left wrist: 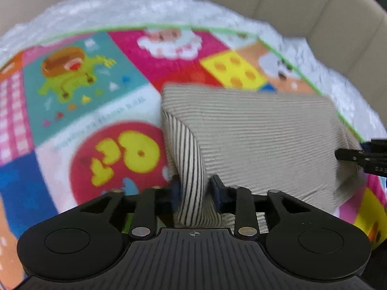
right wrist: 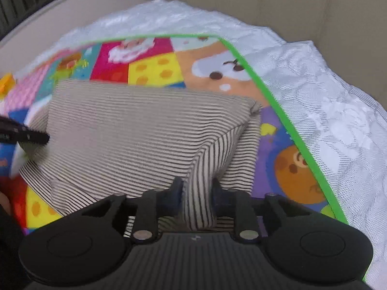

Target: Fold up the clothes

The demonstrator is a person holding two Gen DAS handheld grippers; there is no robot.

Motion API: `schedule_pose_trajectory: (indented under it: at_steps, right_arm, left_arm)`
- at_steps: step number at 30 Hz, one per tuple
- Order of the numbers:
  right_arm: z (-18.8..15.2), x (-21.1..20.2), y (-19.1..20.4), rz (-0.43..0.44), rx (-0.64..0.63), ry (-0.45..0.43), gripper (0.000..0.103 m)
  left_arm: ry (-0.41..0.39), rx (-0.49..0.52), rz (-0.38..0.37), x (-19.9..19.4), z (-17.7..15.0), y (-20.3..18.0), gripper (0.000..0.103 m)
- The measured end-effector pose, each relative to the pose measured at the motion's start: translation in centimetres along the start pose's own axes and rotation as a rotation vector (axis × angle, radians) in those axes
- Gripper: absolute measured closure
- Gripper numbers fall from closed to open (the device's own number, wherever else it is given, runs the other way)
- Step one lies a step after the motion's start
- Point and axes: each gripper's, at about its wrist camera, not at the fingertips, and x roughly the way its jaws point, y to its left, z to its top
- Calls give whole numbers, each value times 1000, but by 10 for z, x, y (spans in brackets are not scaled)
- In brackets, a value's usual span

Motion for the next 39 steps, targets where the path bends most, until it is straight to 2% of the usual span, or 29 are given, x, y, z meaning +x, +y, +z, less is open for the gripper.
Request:
schedule_pose_trajectory:
  at_steps: [2, 3, 5, 7, 9, 12, 15, 19, 24, 26, 31, 33, 37, 39]
  right_arm:
    - [3, -9, -7, -11, 37, -46, 63]
    - [5, -14, -11, -19, 58, -75, 58]
    - [14, -15, -15, -24, 88, -113, 55]
    - [26, -11, -14, -24, 93, -132, 52]
    - [40, -1, -8, -13, 77, -148, 50]
    - [58, 20, 4, 4, 36, -157, 46]
    - [73, 50, 6, -20, 36, -130, 46]
    - [71, 68, -4, -22, 17, -84, 43]
    - [62, 79, -14, -33, -19, -36, 43]
    - [55, 74, -14, -42, -24, -21, 43]
    - [38, 61, -9, -30, 3, 41, 43]
    - [32, 56, -7, -25, 14, 66, 43]
    - [19, 46, 12, 13, -22, 108, 43]
    - [18, 38, 21, 5, -71, 82, 40]
  left_arm:
    - [-56, -17, 8, -16, 4, 1, 60]
    - [-74, -31, -6, -22, 6, 0, 54]
    - [-84, -61, -66, -30, 6, -4, 50]
    - [-41, -80, -146, -29, 3, -14, 46]
    - [9, -102, -224, -25, 0, -23, 36]
    - [151, -172, -328, 1, -9, -33, 28]
    - [281, -266, -398, 32, -19, -37, 26]
    - [260, -290, -382, 52, -17, -36, 28]
    - [160, -297, -324, 61, 9, -23, 40]
    - [127, -290, -302, 68, 19, -21, 41]
    - [8, -188, -195, 79, 47, -24, 40]
    - [-17, -184, -169, 84, 56, -23, 40]
    - [-26, -216, -157, 77, 55, -14, 34]
    - [-13, -234, -163, 71, 48, -11, 29]
